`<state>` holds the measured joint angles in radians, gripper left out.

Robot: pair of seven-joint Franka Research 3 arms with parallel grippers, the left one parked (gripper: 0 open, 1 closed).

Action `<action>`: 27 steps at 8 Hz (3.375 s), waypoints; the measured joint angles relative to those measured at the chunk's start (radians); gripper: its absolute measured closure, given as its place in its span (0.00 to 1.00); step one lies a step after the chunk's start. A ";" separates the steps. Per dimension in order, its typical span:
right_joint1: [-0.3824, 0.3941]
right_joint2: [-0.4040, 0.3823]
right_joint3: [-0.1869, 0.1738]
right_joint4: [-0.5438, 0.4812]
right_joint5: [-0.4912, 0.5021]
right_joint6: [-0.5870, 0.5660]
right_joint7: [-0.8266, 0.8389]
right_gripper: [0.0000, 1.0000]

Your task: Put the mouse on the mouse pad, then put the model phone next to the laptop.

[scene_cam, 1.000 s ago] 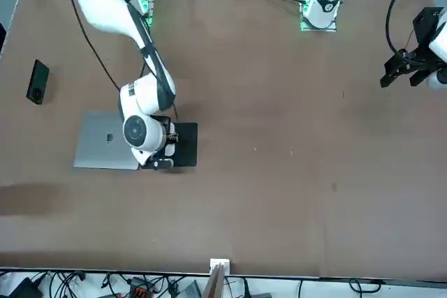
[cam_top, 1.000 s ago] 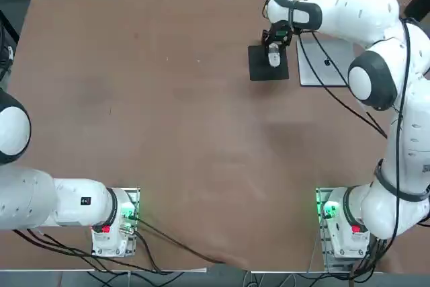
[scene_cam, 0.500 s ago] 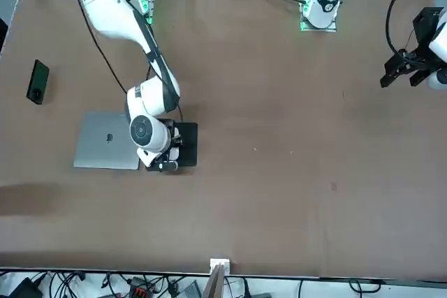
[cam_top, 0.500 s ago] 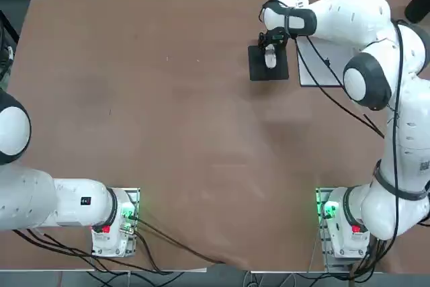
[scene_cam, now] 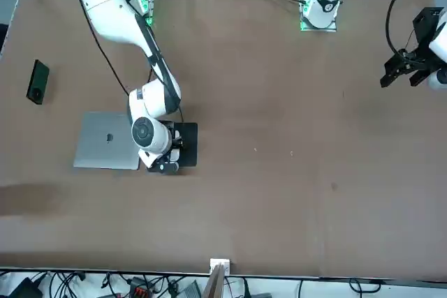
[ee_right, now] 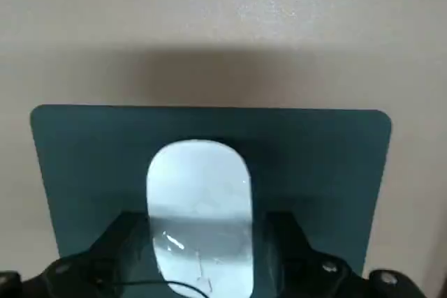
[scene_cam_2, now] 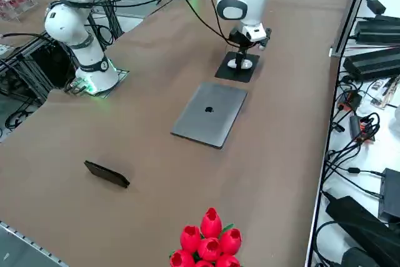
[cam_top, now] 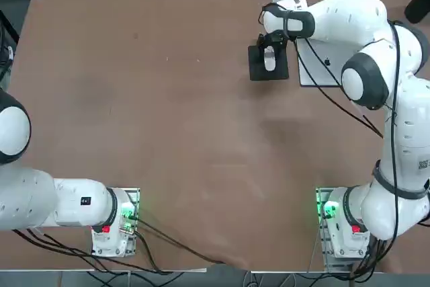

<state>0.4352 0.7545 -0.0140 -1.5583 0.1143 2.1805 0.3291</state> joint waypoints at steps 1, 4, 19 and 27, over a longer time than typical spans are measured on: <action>-0.001 0.000 0.000 0.000 0.000 0.000 0.002 0.00; -0.007 -0.041 -0.008 0.022 0.000 -0.049 0.004 0.00; -0.878 -0.397 -0.049 -0.053 -0.193 -0.581 -0.709 0.00; -1.184 -0.498 -0.050 -0.531 -0.244 -0.017 -1.021 0.00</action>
<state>-0.7492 0.2566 -0.0637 -2.0892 -0.1292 2.1630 -0.6918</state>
